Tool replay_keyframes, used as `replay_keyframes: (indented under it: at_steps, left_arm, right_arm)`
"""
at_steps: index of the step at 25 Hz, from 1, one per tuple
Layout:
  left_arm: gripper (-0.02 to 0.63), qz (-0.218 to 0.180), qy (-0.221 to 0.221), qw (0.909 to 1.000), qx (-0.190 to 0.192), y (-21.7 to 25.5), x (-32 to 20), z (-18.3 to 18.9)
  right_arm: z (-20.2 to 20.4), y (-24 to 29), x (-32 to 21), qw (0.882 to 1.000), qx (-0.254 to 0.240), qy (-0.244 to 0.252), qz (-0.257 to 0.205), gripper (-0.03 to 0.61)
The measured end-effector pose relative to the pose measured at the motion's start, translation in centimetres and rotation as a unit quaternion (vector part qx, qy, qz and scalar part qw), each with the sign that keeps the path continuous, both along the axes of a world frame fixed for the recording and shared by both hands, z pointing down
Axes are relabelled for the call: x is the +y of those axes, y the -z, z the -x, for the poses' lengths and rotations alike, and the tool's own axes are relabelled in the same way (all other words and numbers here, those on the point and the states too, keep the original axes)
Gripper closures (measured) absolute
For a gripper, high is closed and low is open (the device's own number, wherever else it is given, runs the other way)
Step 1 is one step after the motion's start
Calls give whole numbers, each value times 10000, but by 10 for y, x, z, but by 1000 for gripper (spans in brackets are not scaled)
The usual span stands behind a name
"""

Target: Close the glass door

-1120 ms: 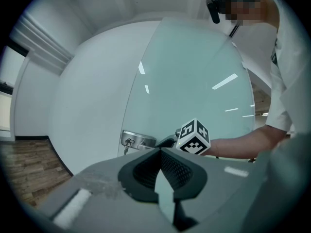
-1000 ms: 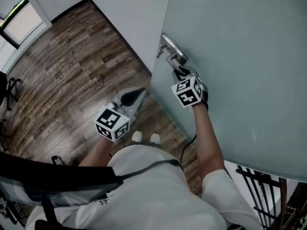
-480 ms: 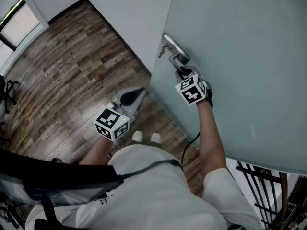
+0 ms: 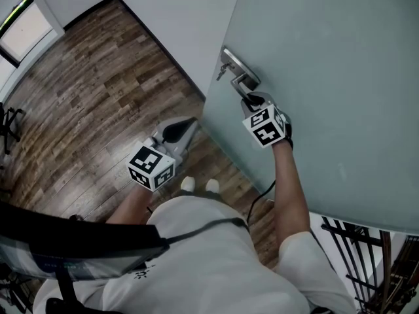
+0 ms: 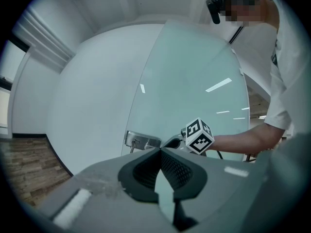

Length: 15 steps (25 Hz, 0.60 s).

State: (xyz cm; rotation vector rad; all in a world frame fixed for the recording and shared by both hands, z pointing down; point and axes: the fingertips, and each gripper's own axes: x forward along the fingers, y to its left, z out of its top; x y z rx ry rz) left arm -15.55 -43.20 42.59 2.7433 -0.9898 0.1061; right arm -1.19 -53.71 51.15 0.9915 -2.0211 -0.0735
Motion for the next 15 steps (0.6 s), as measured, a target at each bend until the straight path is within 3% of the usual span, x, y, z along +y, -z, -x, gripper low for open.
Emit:
replay_keyframes:
  at_steps: [7, 15]
  left_arm:
    - [607, -35, 120, 9999, -103, -1, 6, 11]
    - [609, -19, 702, 9975, -99, 5, 36, 22]
  right_arm:
    - [24, 7, 30, 9994, 3, 333, 27, 495]
    - [55, 21, 74, 9975, -123, 685, -96, 495]
